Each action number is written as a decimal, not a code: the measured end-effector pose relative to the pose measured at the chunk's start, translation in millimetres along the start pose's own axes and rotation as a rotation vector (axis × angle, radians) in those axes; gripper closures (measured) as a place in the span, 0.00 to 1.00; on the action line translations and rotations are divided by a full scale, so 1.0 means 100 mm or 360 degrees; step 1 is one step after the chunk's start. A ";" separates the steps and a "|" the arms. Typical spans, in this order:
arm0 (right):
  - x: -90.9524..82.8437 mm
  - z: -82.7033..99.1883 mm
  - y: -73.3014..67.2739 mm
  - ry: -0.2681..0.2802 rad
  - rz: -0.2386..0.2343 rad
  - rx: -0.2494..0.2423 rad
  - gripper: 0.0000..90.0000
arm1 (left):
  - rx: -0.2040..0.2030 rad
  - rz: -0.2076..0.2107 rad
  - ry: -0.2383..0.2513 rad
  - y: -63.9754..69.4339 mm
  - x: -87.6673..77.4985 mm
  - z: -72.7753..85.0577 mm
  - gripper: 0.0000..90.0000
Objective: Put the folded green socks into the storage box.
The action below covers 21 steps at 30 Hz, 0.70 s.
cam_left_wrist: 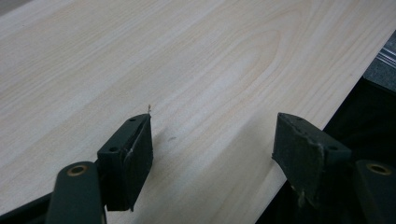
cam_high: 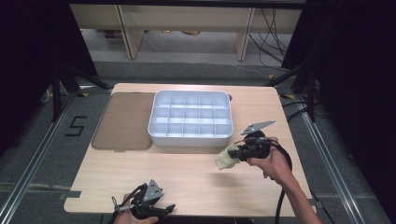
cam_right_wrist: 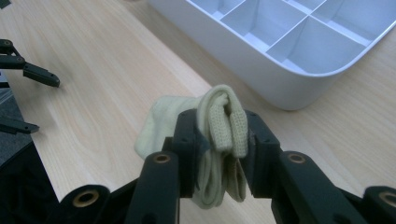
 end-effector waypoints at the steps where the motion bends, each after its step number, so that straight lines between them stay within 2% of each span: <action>1: 0.00 0.00 0.00 0.0000 0.0000 0.0000 0.78 | 0.0000 0.0000 0.0000 0.00 0.00 0.00 0.31; 3: -0.02 -0.04 0.02 -0.0026 0.0007 -0.0020 0.78 | 0.0017 -0.0013 -0.0010 -0.01 0.00 0.00 0.31; 5: -0.01 -0.05 0.02 -0.0008 0.0010 -0.0016 0.78 | 0.0037 -0.0013 -0.0012 -0.01 -0.01 -0.01 0.31; 6: -0.03 -0.06 0.02 -0.0040 0.0002 -0.0001 0.78 | 0.0021 -0.0017 -0.0010 -0.01 -0.01 0.00 0.30; 10: -0.04 -0.10 0.06 -0.0039 0.0024 -0.0018 0.78 | 0.0021 -0.0017 -0.0009 -0.01 -0.01 0.00 0.30; 12: -0.04 -0.14 0.07 -0.0033 0.0019 0.0017 0.78 | 0.0019 -0.0008 -0.0003 0.00 0.00 0.00 0.30; 13: -0.06 -0.16 0.09 -0.0054 0.0041 0.0001 0.78 | 0.0040 -0.0003 -0.0014 -0.01 -0.01 -0.01 0.30; 14: -0.05 -0.17 0.09 -0.0034 0.0031 0.0006 0.78 | 0.0032 -0.0005 -0.0006 -0.01 -0.01 -0.01 0.30; 16: -0.05 -0.19 0.11 -0.0049 0.0075 0.0017 0.78 | 0.0007 -0.0008 -0.0005 0.00 0.00 0.00 0.30; 17: -0.08 -0.21 0.11 -0.0082 0.0060 0.0009 0.78 | 0.0017 -0.0018 -0.0013 -0.01 0.00 0.00 0.30; 18: -0.06 -0.22 0.12 -0.0053 0.0080 0.0003 0.78 | 0.0051 -0.0022 -0.0014 -0.03 -0.01 -0.01 0.30; 21: -0.06 -0.26 0.11 -0.0049 0.0050 -0.0011 0.78 | 0.0058 -0.0022 -0.0018 -0.03 -0.01 -0.01 0.30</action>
Point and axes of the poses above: each handheld gripper's, and its own axes: x roughly forward along the jaws, z roughly out of its underside, y roughly to its right, the point moved 3 cm from there along x, roughly forward along the jaws, and after that the axes turned 9 degrees about -x, right-handed, at the moved point
